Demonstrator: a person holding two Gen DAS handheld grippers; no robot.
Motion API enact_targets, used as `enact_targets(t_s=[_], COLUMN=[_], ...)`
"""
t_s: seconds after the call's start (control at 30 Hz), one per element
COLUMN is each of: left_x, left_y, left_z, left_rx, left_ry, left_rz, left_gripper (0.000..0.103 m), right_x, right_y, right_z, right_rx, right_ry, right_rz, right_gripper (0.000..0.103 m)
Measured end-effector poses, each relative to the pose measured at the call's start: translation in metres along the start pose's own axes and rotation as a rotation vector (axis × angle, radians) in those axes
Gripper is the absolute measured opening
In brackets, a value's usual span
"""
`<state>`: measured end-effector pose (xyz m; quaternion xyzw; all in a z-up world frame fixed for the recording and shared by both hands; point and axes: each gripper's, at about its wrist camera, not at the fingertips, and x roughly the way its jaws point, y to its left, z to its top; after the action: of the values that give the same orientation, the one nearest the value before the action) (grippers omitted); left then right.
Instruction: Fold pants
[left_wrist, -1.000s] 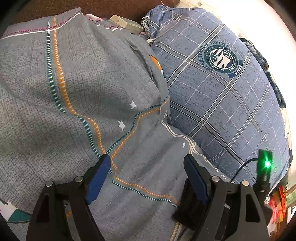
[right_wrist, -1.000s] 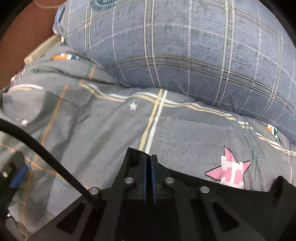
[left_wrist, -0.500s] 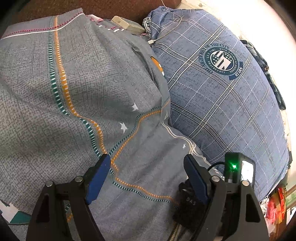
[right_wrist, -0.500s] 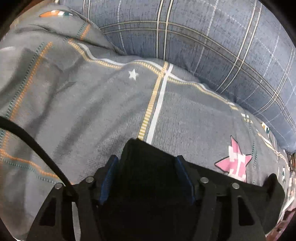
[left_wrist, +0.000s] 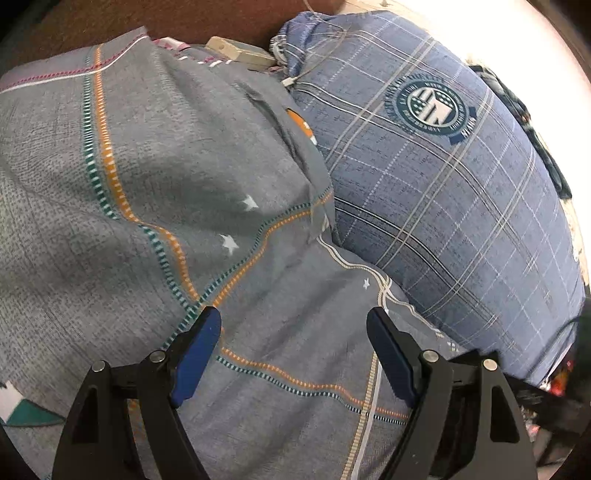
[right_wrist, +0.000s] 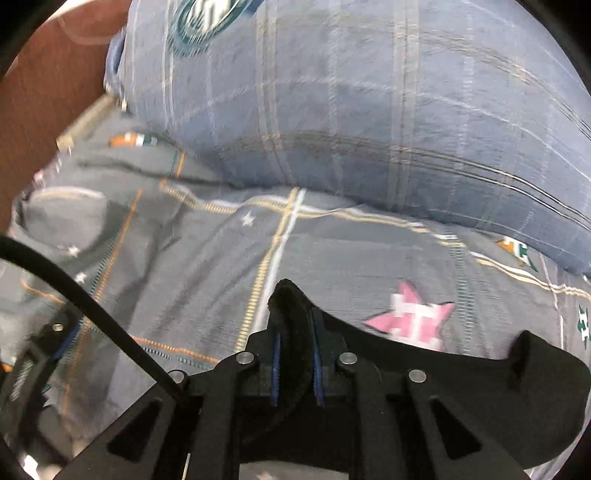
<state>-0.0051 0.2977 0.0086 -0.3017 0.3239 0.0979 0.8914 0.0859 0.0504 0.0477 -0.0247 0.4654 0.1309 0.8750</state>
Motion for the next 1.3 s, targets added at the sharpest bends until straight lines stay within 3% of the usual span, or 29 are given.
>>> enact_targets(t_s=[0.3, 0.4, 0.5, 0.57, 0.7, 0.8, 0.97, 1.03, 1.07, 1.13, 1.2, 1.3], left_x=[-0.017, -0.02, -0.021, -0.02, -0.021, -0.028, -0.024, -0.01, -0.003, 0.021, 0.04, 0.051], left_y=[-0.053, -0.076, -0.096, -0.109, -0.14, -0.175, -0.241, -0.271, -0.279, -0.3, -0.31, -0.32], left_z=[-0.037, -0.058, -0.086, -0.101, -0.124, -0.134, -0.151, -0.166, -0.172, -0.194, -0.215, -0.235], left_rx=[0.158, 0.239, 0.297, 0.347, 0.413, 0.478, 0.558, 0.599, 0.612, 0.655, 0.7, 0.781], left_ry=[-0.033, -0.012, 0.047, 0.074, 0.121, 0.093, 0.086, 0.112, 0.128, 0.195, 0.25, 0.226], left_rz=[-0.08, -0.087, -0.084, -0.055, -0.022, -0.012, -0.045, -0.065, -0.066, -0.056, -0.027, 0.052], left_gripper=[0.08, 0.08, 0.08, 0.08, 0.08, 0.08, 0.08, 0.08, 0.08, 0.08, 0.08, 0.081], right_x=[-0.042, -0.037, -0.025, -0.021, -0.014, -0.019, -0.033, -0.051, -0.057, -0.068, -0.073, -0.07], right_y=[-0.154, -0.197, -0.231, -0.247, -0.268, -0.284, -0.345, -0.361, -0.366, -0.375, -0.381, -0.383], right_z=[-0.034, -0.054, -0.073, -0.081, -0.096, -0.111, -0.135, -0.137, -0.138, -0.142, -0.145, -0.146], right_rx=[0.206, 0.257, 0.313, 0.333, 0.349, 0.372, 0.628, 0.674, 0.681, 0.699, 0.722, 0.738], right_ry=[-0.05, -0.049, -0.049, -0.063, -0.099, -0.175, -0.254, -0.319, -0.338, -0.371, -0.385, -0.386], right_rz=[-0.044, -0.05, -0.002, 0.017, 0.055, 0.067, 0.275, 0.314, 0.322, 0.349, 0.374, 0.394], right_gripper=[0.013, 0.012, 0.012, 0.006, 0.007, 0.007, 0.011, 0.012, 0.013, 0.028, 0.037, 0.037])
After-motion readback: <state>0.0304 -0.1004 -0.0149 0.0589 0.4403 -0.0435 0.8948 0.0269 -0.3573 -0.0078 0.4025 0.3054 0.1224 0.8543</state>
